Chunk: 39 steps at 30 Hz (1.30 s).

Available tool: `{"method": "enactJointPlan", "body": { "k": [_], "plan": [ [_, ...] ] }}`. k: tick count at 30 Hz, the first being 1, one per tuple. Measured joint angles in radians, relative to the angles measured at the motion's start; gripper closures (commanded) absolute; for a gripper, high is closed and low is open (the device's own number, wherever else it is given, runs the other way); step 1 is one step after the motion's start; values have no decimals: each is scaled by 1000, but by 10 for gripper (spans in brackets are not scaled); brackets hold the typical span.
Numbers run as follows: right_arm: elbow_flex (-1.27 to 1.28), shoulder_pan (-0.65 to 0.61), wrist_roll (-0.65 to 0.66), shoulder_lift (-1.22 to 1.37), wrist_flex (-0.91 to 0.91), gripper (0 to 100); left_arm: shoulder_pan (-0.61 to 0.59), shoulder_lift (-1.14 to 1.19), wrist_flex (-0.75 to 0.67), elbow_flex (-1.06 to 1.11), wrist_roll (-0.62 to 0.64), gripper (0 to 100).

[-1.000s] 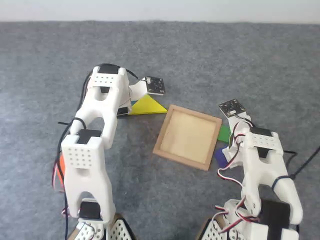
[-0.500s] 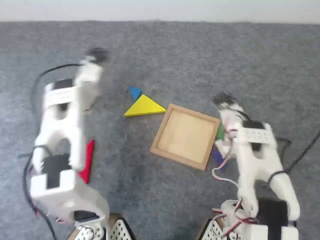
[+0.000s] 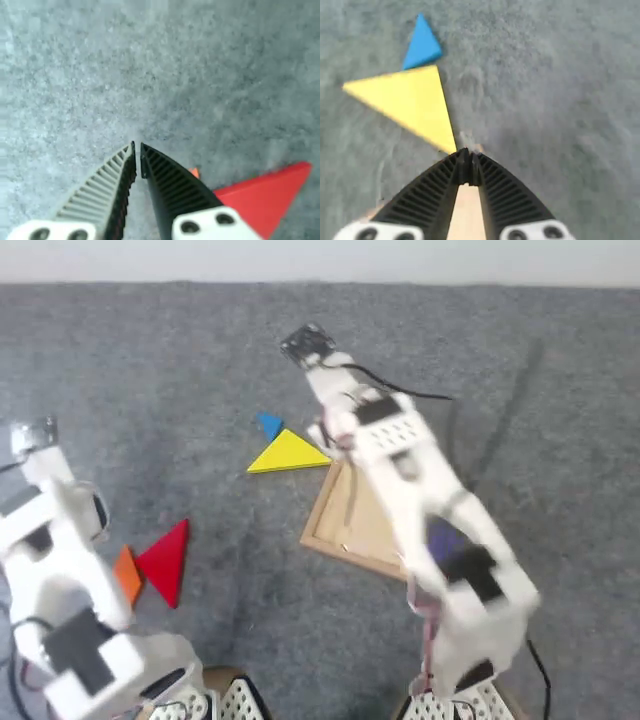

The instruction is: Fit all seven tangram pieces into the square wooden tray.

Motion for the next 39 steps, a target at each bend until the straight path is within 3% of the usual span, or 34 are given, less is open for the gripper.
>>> {"method": "enactJointPlan", "body": {
  "k": [8,17,26,30,34,39],
  "plan": [
    [-743,-5,-89,638,259,991,31,-198,-130,207,0,987],
    [-1504,-103,-89,993,773,990,49,-107,-137,163,6,987],
    [-1539,-140,-97,991,856,990,49,12,-28,43,17,987],
    [-1386,-167,-100,908,856,990,49,14,-26,43,17,987],
    [-1155,-258,-124,793,856,990,49,14,-26,43,18,987],
    [-1094,-390,-137,697,856,990,49,14,-26,43,20,987]
  ]
}}
